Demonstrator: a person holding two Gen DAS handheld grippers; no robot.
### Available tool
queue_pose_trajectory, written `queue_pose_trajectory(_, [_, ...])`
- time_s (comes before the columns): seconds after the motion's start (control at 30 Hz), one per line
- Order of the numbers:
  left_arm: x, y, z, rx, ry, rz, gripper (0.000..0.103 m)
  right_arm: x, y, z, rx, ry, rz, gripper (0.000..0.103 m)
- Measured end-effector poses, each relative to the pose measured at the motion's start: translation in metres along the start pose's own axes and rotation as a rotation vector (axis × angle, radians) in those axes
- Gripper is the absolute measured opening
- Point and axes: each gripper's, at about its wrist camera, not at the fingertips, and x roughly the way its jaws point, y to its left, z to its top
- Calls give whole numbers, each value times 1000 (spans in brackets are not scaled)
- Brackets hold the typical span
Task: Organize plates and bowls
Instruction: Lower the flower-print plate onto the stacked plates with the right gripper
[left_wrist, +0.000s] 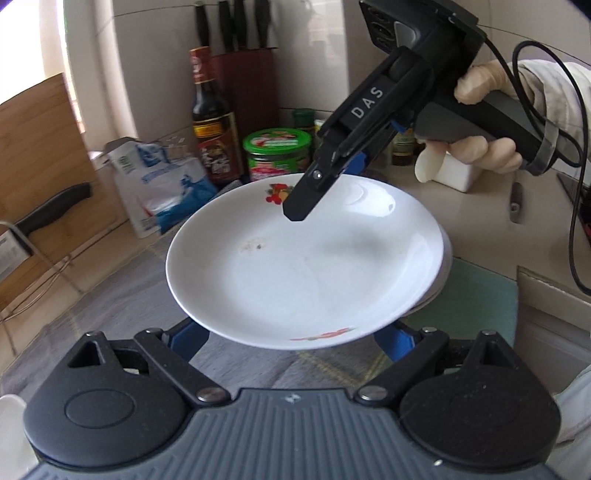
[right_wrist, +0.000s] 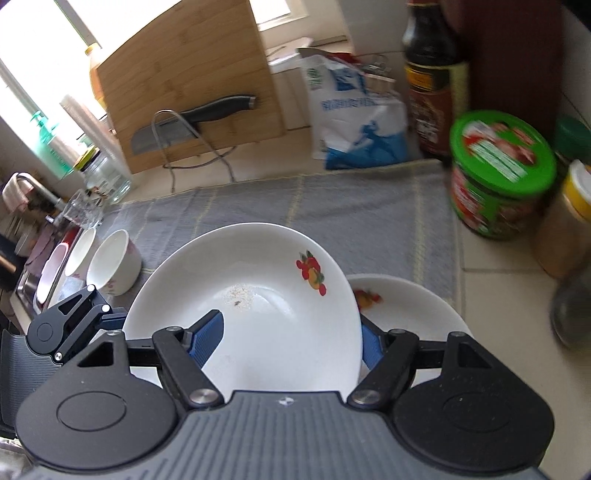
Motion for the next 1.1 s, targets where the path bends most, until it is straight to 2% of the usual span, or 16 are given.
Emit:
queue_pose_trajectory(0.4, [20, -11, 9, 57, 25, -63, 95, -10, -22, -24, 87, -19, -38, 80])
queue_pose_trajectory(1.1, [32, -9, 13, 94, 61, -98, 95, -2, -39, -40, 151, 1, -64, 80])
